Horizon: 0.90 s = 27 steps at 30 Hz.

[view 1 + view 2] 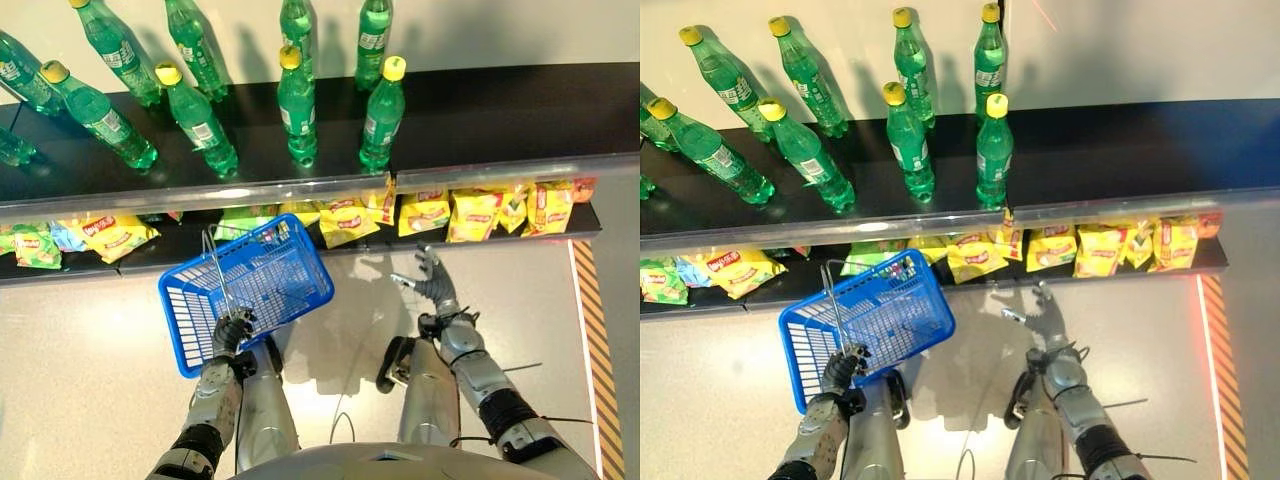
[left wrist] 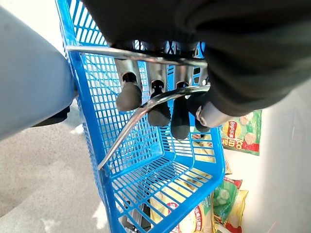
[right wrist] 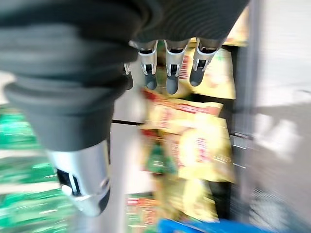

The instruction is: Pick up the snacks into the basket

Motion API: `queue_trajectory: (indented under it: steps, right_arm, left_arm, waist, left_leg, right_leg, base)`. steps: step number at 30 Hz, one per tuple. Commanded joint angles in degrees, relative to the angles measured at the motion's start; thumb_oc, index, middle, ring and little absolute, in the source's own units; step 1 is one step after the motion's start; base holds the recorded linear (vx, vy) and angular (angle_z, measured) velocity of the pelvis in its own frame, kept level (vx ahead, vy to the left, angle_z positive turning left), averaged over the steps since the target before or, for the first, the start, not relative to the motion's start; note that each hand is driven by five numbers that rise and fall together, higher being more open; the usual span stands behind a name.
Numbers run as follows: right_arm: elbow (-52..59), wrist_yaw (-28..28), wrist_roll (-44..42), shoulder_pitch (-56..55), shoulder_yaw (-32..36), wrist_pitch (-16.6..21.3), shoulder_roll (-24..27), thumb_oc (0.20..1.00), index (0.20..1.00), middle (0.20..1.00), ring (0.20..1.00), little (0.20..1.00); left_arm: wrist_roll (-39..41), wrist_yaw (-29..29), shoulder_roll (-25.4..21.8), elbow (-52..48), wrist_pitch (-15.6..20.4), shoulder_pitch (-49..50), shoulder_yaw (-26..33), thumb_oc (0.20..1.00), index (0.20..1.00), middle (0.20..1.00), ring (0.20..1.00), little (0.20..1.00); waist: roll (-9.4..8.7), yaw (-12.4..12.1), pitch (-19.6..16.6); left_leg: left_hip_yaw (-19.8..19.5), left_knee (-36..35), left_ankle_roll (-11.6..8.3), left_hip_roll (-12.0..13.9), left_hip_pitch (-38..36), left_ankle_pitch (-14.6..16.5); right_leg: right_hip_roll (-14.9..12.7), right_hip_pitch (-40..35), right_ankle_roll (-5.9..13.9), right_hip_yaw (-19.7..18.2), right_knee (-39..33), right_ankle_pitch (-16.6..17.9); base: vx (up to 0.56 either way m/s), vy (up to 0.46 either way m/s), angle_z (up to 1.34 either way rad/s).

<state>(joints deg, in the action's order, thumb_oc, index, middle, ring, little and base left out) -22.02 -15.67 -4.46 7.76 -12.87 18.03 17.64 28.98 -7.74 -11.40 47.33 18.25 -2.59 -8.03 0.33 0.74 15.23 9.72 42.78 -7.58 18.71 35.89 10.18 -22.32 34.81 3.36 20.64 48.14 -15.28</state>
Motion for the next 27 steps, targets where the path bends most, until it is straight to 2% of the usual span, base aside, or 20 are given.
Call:
queue_trajectory:
  steps: [1, 8, 20, 27]
  right_arm:
    - [8.72, -4.17, 4.56, 1.7, 3.47, 5.62, 2.0, 1.0, 1.0, 1.0, 1.0, 1.0]
    - [13.56, -7.81, 6.56, 5.61, 5.04, 5.84, 2.35, 1.0, 1.0, 1.0, 1.0, 1.0]
    - [4.33, -10.91, 7.78, 17.71, 4.77, 1.41, 2.16, 1.0, 1.0, 1.0, 1.0, 1.0]
    - [-6.21, -11.02, 5.16, 28.62, 3.26, -0.85, 1.92, 1.0, 1.0, 1.0, 1.0, 1.0]
  left_arm:
    - [0.31, -0.68, 0.79, -3.59, 3.1, 3.37, -3.13, 0.2, 0.2, 0.2, 0.2, 0.2]
    - [0.61, -1.4, 0.5, -4.26, 3.34, 3.1, -4.27, 0.2, 0.2, 0.2, 0.2, 0.2]
    - [1.59, 0.08, -0.26, -6.12, 2.25, 4.17, -4.55, 0.2, 0.2, 0.2, 0.2, 0.2]
    - [2.45, 1.3, -0.93, -7.51, 1.55, 4.6, -5.5, 0.2, 0.2, 0.2, 0.2, 0.2]
  waist:
    - [0.55, 0.35, -2.22]
    - [0.39, -0.04, -2.58]
    - [0.11, -2.22, -3.15]
    - [0.07, -4.04, -2.7]
  left_leg:
    - [2.25, 2.57, 3.82, -1.0, 0.46, 2.5]
    - [1.99, 2.24, 3.71, -1.06, -0.03, 2.49]
    - [1.78, 0.23, 3.59, -1.51, -1.05, 1.66]
    - [1.71, -0.51, 3.61, -1.75, -1.0, 1.08]
  right_leg:
    - [-0.46, -0.53, 3.59, 0.58, -4.12, 4.36]
    - [-0.36, -1.22, 3.62, 0.41, -4.09, 4.03]
    - [-0.19, -2.55, 3.72, 1.17, -5.65, 4.7]
    - [-0.09, -2.96, 3.68, 1.57, -6.22, 5.37]
  base:
    - [0.0, 0.0, 0.0]
    - [0.01, 0.001, 0.01]
    - [0.0, 0.0, 0.01]
    - [0.0, 0.0, 0.01]
